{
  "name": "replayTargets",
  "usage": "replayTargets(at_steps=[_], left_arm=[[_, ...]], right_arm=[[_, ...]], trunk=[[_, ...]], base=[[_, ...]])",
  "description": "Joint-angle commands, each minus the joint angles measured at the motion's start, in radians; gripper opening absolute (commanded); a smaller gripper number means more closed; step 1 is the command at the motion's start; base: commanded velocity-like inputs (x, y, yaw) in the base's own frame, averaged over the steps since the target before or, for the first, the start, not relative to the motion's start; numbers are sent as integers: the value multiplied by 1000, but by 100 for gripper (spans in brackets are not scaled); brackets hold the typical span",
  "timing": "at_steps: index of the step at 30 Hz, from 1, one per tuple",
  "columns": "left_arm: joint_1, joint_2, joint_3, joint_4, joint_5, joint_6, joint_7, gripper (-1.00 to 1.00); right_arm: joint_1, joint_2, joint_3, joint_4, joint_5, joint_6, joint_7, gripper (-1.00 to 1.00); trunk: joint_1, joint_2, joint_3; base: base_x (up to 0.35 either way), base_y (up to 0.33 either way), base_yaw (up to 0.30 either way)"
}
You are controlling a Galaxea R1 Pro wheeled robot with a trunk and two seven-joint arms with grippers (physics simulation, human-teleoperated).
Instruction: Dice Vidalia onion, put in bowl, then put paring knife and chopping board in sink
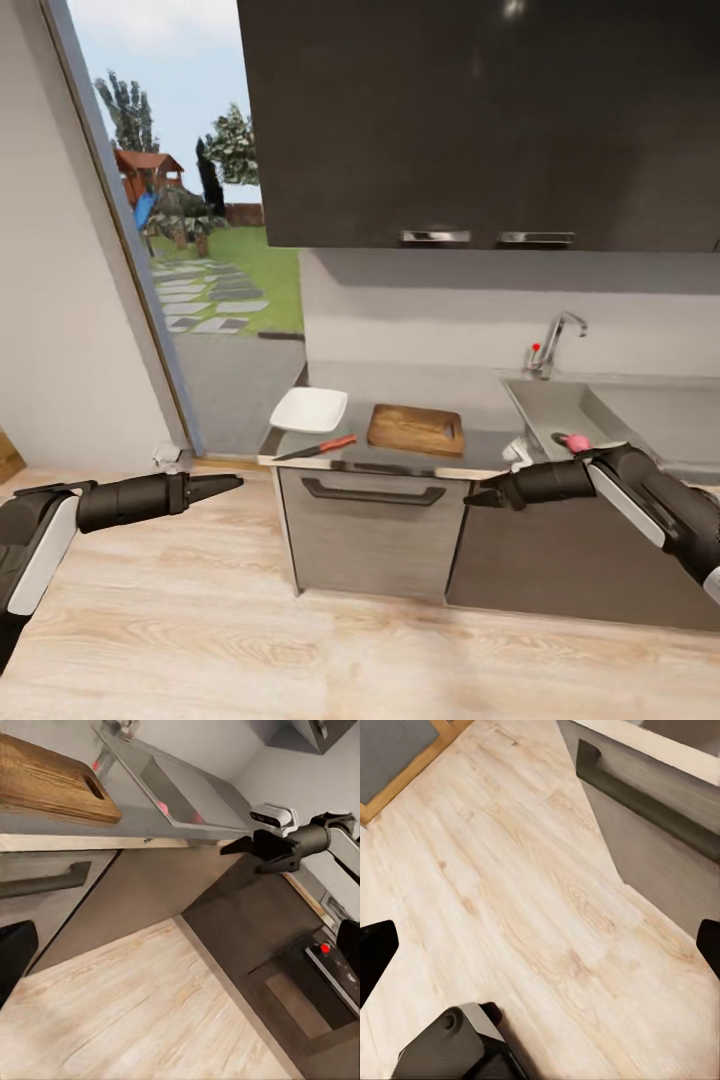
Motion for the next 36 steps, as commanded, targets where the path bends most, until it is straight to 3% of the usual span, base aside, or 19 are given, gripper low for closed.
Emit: replayTargets(at_steps=[1, 8, 12, 14, 23, 26, 34, 36], left_arm=[[-1, 1, 0, 0, 1, 5, -2, 100], [-1, 7, 0, -1, 2, 5, -2, 100], [-1, 7, 0, -1, 1, 5, -2, 100], [-1, 7, 0, -1, 1, 5, -2, 100], [-1, 7, 0, 0, 1, 5, -2, 100], [-1, 7, -1, 0, 1, 4, -1, 100], [-1, 7, -2, -1, 1, 4, 0, 100], [-1, 7, -2, -1, 1, 4, 0, 100]], right_arm=[[-2, -1, 6, -1, -6, 6, -2, 100], [-2, -2, 50, -69, 72, 19, -3, 100], [-2, -2, 69, -105, 81, 34, -3, 100], [-2, -3, 115, -150, 91, 51, -4, 100], [-2, -6, 152, -233, 123, 93, -7, 100], [-2, -5, 192, -258, 126, 98, -10, 100], [-2, -3, 234, -309, 139, 154, -75, 100], [-2, -2, 262, -312, 140, 157, -81, 100]], trunk=[[1, -2, -4], [1, -2, -13], [1, -2, -18], [1, -2, -20], [1, -2, -32], [1, -2, -36], [1, -2, -46], [1, -2, -49]], base=[[337, 17, 191], [339, 2, 182], [340, 0, 181], [340, 0, 181], [340, 0, 181], [340, 16, 181], [323, 125, 180], [296, 189, 179]])
